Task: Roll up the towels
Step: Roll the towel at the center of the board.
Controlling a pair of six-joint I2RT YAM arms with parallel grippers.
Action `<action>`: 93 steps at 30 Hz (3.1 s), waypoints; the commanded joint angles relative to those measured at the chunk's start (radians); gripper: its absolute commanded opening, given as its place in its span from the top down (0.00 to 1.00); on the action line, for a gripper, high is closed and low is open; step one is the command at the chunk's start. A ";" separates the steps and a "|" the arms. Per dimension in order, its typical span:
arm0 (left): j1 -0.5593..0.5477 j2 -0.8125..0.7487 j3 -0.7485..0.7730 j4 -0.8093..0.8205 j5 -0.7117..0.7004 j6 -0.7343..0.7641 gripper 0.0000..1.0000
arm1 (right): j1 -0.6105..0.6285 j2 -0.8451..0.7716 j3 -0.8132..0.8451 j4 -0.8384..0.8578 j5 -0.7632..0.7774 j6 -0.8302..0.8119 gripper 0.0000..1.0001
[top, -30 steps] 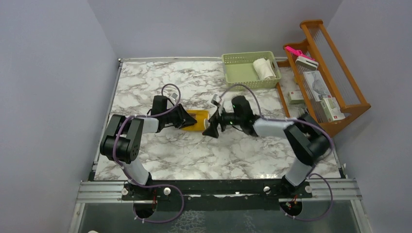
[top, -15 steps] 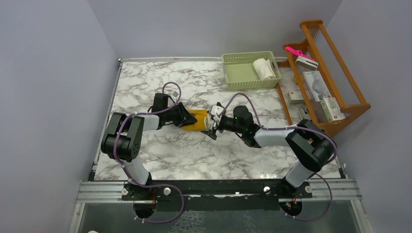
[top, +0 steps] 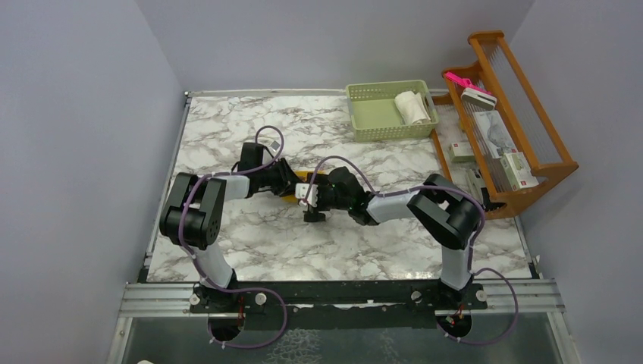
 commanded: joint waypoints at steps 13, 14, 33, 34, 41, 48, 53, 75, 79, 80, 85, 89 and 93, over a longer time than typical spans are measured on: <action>0.146 -0.086 0.082 -0.240 -0.039 0.090 0.64 | -0.003 0.049 0.050 -0.284 0.056 0.172 0.57; 0.168 -0.111 0.089 -0.255 -0.035 0.098 0.64 | -0.003 0.049 0.060 -0.311 0.036 0.189 0.59; 0.140 -0.424 0.001 -0.324 -0.008 0.213 0.62 | -0.271 0.338 0.528 -0.618 -0.817 1.022 0.86; 0.117 -0.427 -0.010 -0.307 -0.010 0.207 0.62 | -0.288 0.365 0.527 -0.582 -0.850 1.089 0.87; -0.037 -0.335 -0.102 -0.062 -0.079 0.070 0.62 | -0.338 0.444 0.479 -0.373 -0.905 1.344 0.84; -0.046 -0.156 -0.092 -0.006 -0.270 0.096 0.64 | -0.335 0.340 0.510 -0.635 -0.748 1.066 0.38; -0.046 -0.076 -0.028 -0.029 -0.288 0.113 0.65 | -0.300 0.122 0.416 -0.689 -0.449 0.781 0.19; -0.048 -0.090 0.076 -0.152 -0.253 0.135 0.65 | -0.123 -0.121 0.299 -0.389 0.115 0.922 0.15; -0.048 -0.094 0.054 -0.150 -0.265 0.124 0.65 | -0.128 -0.059 0.424 -0.586 0.092 1.026 0.24; -0.048 -0.095 0.048 -0.148 -0.268 0.119 0.65 | -0.127 -0.042 0.449 -0.642 0.093 1.047 0.26; -0.050 -0.106 0.007 -0.135 -0.303 0.090 0.65 | -0.127 -0.025 0.427 -0.721 0.086 1.118 0.35; -0.050 -0.106 -0.020 -0.118 -0.319 0.073 0.66 | -0.127 0.001 0.419 -0.769 0.104 1.140 0.36; -0.049 -0.103 -0.031 -0.110 -0.322 0.065 0.66 | -0.127 0.034 0.434 -0.786 0.104 1.134 0.39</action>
